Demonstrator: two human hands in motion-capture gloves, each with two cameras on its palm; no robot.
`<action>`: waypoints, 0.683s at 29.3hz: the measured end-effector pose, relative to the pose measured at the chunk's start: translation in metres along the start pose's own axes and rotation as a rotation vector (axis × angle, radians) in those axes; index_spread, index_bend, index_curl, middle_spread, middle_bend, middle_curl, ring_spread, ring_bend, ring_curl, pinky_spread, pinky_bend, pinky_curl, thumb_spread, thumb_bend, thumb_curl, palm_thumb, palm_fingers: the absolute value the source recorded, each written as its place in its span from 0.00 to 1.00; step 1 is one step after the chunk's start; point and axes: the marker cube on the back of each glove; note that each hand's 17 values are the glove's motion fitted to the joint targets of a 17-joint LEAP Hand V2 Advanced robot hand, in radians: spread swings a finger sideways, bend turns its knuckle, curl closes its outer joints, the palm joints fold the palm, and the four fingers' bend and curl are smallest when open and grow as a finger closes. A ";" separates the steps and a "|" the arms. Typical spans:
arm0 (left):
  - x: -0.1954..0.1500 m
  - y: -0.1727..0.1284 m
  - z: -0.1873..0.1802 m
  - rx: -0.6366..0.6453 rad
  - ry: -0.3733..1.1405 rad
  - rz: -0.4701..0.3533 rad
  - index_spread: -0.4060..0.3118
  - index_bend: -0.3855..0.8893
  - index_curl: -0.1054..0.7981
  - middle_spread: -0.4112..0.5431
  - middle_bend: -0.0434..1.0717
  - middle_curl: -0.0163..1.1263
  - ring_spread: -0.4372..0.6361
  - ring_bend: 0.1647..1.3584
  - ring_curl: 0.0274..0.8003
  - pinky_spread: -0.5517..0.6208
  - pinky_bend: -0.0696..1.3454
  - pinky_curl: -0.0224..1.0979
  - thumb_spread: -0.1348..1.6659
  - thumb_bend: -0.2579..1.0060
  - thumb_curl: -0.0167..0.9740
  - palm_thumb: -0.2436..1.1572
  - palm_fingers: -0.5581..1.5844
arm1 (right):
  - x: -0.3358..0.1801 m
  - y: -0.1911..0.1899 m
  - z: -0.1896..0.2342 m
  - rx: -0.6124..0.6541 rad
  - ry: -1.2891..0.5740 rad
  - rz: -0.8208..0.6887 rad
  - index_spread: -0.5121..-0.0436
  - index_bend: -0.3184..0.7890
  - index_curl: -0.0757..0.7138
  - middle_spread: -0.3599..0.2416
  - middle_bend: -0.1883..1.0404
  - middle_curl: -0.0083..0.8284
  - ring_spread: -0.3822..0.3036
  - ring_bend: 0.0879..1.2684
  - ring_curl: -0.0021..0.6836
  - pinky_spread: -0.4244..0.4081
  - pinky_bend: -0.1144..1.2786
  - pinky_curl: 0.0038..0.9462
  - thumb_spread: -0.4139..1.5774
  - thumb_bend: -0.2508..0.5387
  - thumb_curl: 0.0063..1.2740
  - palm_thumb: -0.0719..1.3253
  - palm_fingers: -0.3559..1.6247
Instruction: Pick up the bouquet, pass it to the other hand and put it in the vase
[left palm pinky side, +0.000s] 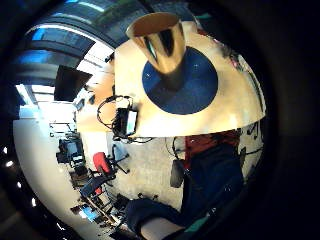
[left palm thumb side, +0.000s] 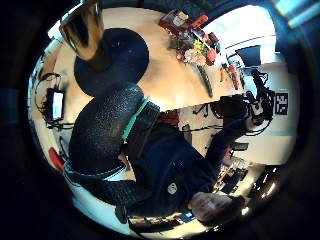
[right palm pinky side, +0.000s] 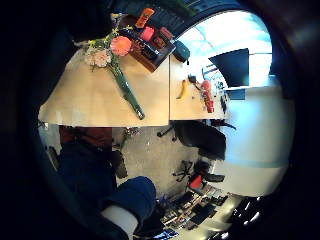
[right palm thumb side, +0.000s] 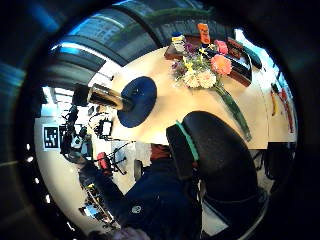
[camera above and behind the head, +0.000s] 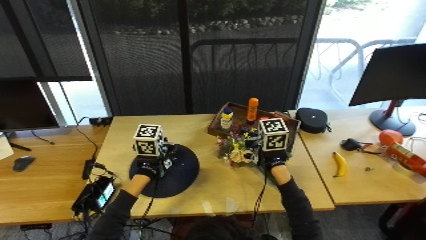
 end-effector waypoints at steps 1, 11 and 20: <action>-0.001 0.000 0.001 0.001 0.000 -0.002 0.58 0.32 0.11 0.53 0.21 0.05 0.51 0.25 0.08 0.59 0.33 0.10 0.32 0.28 0.05 0.28 0.39 | 0.000 0.000 0.000 -0.001 -0.001 0.001 0.68 0.43 0.15 0.52 0.37 0.10 0.56 0.21 0.09 0.58 0.30 0.07 0.43 0.59 0.04 0.29 0.40; -0.007 -0.002 0.010 0.024 -0.019 -0.020 0.58 0.37 0.16 0.61 0.23 0.15 0.61 0.36 0.22 0.69 0.39 0.21 0.59 0.26 0.12 0.30 0.35 | 0.017 -0.017 -0.007 -0.046 -0.091 0.065 0.37 0.41 0.27 0.46 0.38 0.22 0.57 0.27 0.25 0.63 0.31 0.19 0.69 0.61 0.09 0.34 0.38; -0.008 -0.003 0.015 0.033 -0.052 -0.009 0.58 0.39 0.20 0.64 0.25 0.21 0.64 0.39 0.27 0.72 0.41 0.25 0.68 0.24 0.17 0.30 0.33 | 0.056 -0.051 -0.003 -0.026 -0.207 0.335 0.44 0.34 0.25 0.50 0.36 0.29 0.52 0.41 0.37 0.64 0.42 0.27 0.76 0.52 0.12 0.33 0.49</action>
